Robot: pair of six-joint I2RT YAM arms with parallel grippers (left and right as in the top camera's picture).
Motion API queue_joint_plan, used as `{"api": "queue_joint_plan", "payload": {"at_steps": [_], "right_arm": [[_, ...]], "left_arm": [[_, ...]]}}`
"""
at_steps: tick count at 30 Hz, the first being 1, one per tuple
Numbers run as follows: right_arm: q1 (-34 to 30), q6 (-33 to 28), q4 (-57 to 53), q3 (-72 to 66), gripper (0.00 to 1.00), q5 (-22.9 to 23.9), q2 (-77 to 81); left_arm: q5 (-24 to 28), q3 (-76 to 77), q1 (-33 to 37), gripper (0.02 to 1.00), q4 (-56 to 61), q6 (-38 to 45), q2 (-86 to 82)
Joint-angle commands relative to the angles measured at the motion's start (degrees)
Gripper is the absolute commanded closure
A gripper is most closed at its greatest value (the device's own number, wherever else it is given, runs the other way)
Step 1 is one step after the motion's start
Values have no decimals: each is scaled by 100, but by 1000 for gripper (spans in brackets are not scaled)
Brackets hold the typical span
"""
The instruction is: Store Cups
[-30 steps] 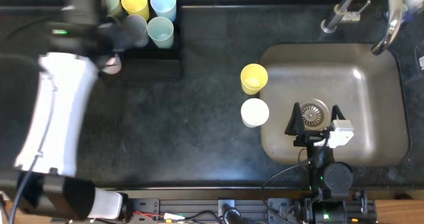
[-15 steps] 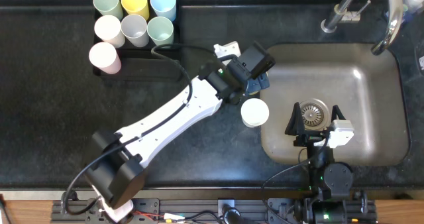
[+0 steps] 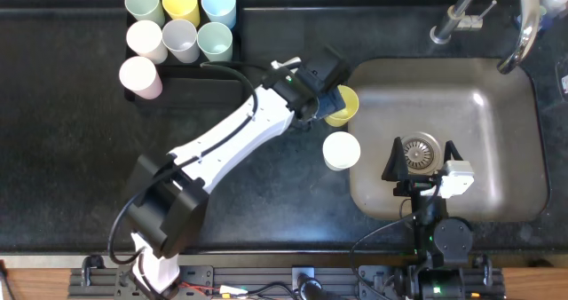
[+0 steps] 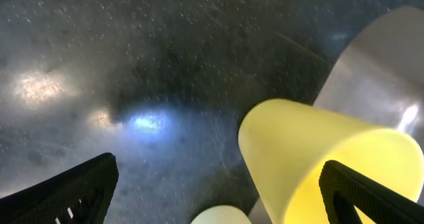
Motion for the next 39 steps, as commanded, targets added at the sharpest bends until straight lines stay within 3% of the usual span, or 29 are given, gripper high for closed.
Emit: {"api": "queue_joint_plan", "payload": {"at_steps": [1,14,19,20,21,22,24,33,39], "right_arm": [[22,26,31,-74,3,-20,-42],[22,28,31,-74,3,-20,-42],[22,26,31,-74,3,-20,-42],[22,26,31,-74,5,-20,-42],[22,26,31,-74,3,-20,-42],[22,28,31,-74,3,-20,-42],[22,26,31,-74,3,-20,-42],[22,28,31,-76,5,-20,-42],[22,26,31,-76,3,-20,-42]], "left_arm": [[101,118,11,18,35,24,59],[354,118,15,23,55,22,142],[374,118,15,73,52,20,179],[380,118,15,115,52,-2,199],[391,118,17,253,55,-11,221],[396,118,17,441,52,-42,234],[393,118,17,982,85,-39,271],[-144,522,315,982,-15,26,-17],[-393,717,1167,982,-999,22,-979]]}}
